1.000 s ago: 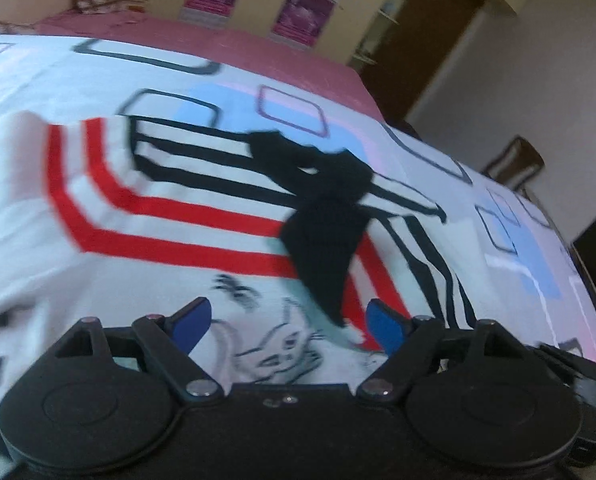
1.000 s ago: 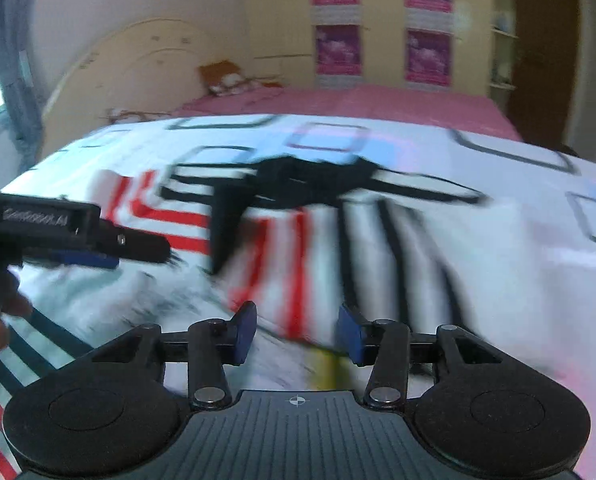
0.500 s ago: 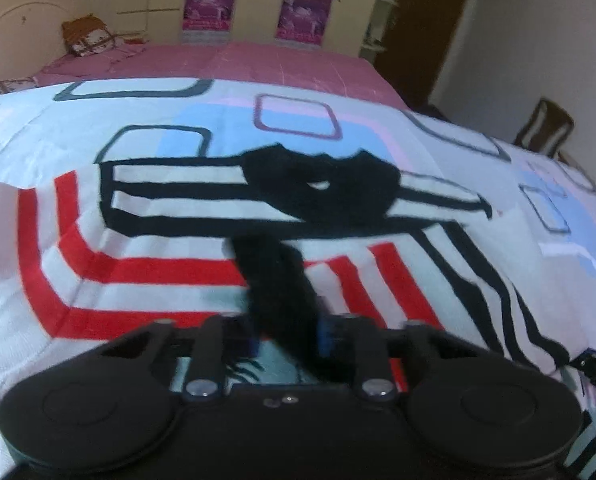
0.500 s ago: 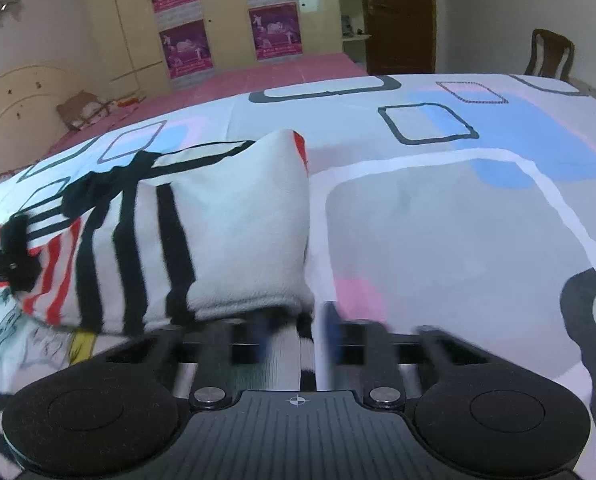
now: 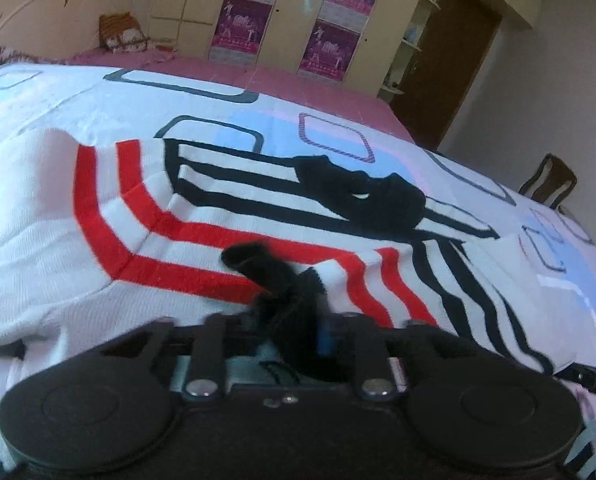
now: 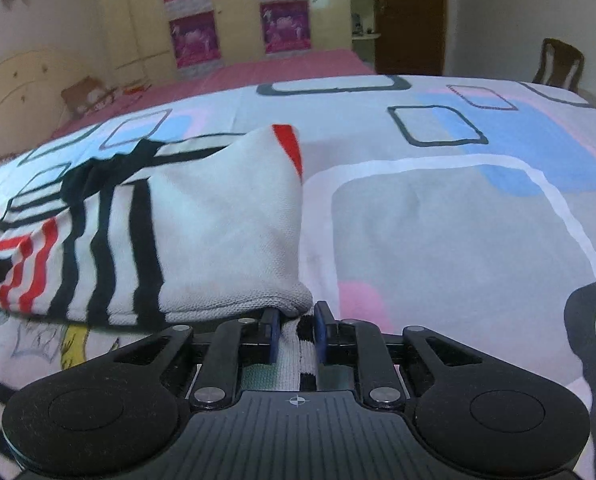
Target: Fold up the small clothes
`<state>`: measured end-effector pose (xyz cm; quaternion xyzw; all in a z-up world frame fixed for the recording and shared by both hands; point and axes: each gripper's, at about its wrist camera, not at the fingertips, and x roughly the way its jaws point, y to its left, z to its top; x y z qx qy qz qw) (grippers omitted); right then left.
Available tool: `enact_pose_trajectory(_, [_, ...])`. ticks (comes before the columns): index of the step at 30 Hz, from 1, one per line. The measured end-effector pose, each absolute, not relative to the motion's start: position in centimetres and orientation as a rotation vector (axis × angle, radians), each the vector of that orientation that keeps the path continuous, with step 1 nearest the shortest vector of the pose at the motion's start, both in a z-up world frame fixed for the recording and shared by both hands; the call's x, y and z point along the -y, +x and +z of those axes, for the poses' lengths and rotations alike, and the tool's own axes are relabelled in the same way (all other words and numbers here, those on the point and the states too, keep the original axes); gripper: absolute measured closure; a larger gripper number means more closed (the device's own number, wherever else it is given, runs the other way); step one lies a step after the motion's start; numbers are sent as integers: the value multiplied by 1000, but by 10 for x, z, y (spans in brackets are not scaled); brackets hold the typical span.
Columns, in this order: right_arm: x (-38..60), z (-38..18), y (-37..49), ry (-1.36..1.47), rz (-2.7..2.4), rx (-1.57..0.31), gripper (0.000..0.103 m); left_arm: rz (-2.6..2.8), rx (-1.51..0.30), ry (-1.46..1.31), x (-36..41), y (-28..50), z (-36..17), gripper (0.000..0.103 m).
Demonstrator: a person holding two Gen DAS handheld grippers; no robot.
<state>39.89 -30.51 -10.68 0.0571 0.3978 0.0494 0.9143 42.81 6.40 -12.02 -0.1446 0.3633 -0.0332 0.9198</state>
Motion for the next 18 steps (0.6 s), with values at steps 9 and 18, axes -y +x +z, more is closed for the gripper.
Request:
enact_pose_trajectory(9, [302, -80, 396, 132, 201, -716, 86, -76, -776, -275, -75, 440, -119, 88])
enact_pose_trajectory(18, [292, -77, 417, 102, 189, -739, 90, 115, -607, -152, -75, 412, -89, 48])
